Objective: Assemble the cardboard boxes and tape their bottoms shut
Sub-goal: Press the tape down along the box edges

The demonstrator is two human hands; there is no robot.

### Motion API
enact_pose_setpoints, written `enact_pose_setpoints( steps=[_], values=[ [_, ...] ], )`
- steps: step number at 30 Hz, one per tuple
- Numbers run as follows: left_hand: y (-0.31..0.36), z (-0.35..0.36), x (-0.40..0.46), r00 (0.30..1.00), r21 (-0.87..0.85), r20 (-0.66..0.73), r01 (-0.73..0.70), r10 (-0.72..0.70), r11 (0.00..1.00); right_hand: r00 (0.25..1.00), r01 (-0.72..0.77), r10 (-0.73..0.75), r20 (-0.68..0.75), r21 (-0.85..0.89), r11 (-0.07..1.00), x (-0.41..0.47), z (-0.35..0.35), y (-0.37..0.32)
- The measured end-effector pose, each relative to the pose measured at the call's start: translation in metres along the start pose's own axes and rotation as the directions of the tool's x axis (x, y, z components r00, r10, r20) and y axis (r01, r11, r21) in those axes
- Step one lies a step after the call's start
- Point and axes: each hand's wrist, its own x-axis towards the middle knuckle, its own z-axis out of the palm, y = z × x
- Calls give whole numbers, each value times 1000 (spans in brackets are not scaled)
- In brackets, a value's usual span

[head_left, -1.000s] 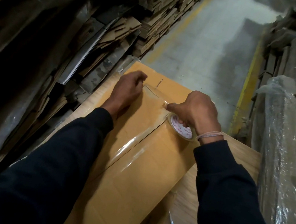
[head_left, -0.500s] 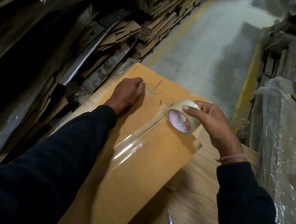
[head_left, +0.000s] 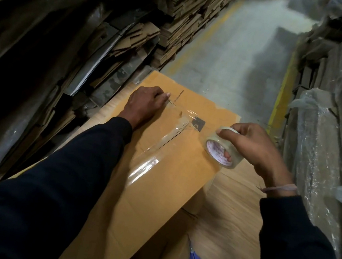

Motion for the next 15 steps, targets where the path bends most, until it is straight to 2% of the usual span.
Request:
enact_pose_setpoints(
  steps=[3,6,11,15],
  values=[
    [0,0,0,1000,21,-5,-20,20,1000,1000,15,-14,9,-114,993,-11,-3,0],
    [0,-1,0,999,26,-17,-28,29,999,998,-44,54,27,-283,958,-16,-6,-1],
    [1,1,-1,999,31,-26,-34,35,999,994,-104,106,-12,-354,929,-16,-5,10],
    [1,-1,-2,998,34,-37,-52,54,998,970,-211,243,-23,-584,784,-8,1,15]
  ],
)
